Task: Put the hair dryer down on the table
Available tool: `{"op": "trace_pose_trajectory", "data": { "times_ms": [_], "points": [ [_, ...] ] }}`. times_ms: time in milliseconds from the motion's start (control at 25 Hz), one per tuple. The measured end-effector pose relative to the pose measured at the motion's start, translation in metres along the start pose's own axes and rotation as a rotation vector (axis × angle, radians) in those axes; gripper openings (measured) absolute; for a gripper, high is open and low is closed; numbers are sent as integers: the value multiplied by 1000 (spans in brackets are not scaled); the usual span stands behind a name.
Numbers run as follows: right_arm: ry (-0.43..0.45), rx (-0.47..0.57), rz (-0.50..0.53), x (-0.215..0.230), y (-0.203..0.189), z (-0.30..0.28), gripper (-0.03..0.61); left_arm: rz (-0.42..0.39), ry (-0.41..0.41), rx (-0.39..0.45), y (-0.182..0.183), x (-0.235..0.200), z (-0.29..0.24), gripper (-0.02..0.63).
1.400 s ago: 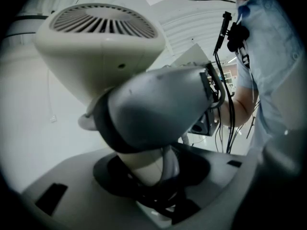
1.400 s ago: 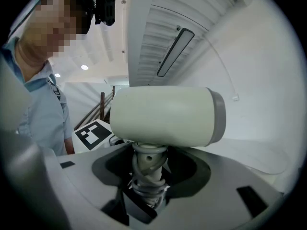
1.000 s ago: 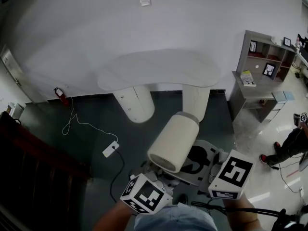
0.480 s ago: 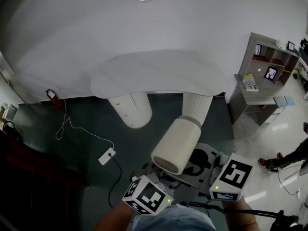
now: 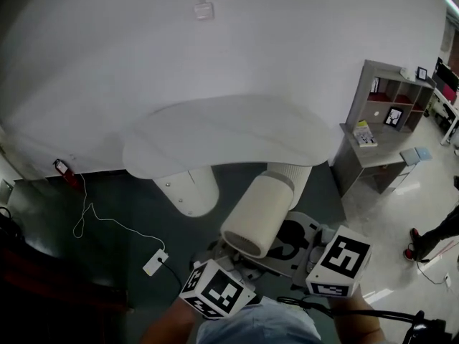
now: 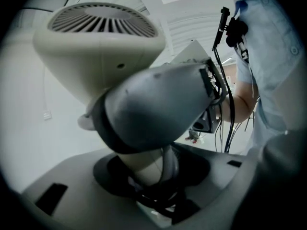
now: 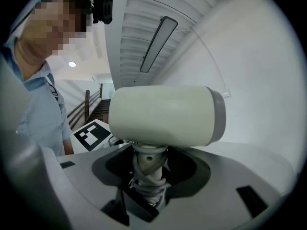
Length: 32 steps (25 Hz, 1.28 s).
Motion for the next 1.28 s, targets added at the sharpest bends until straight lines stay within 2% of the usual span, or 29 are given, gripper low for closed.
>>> {"op": "trace_pose_trajectory", "data": {
  "times_ms": [400,560,800,1120,1280],
  "points": [
    [-16,-21,-58,41,-9,-17,227,30,-56,-10,-17,-28,-27,210],
    [-6,-12,-72,67,-13,-24,227,45,-52,-20,-19,-47,-45,210],
    [8,-11,-68,130,-11,-31,227,36,-48,-35,-22,-92,-88,210],
    [7,-1,-132,221,-8,-27,227,51,-90,-59,-9,-150,-156,210],
    [-2,4,-161,261,-10,-17,227,30,-115,-68,-4,-168,-193,210]
  ]
}}
Point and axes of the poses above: the fingertips, and each gripper's own axes: z backward along the fingers, x to its right, y out of its top, the point moved 5 cm from there along z, backward along the fingers, and after that the axes turned 7 degrees about -x, right-handed, at the moved point
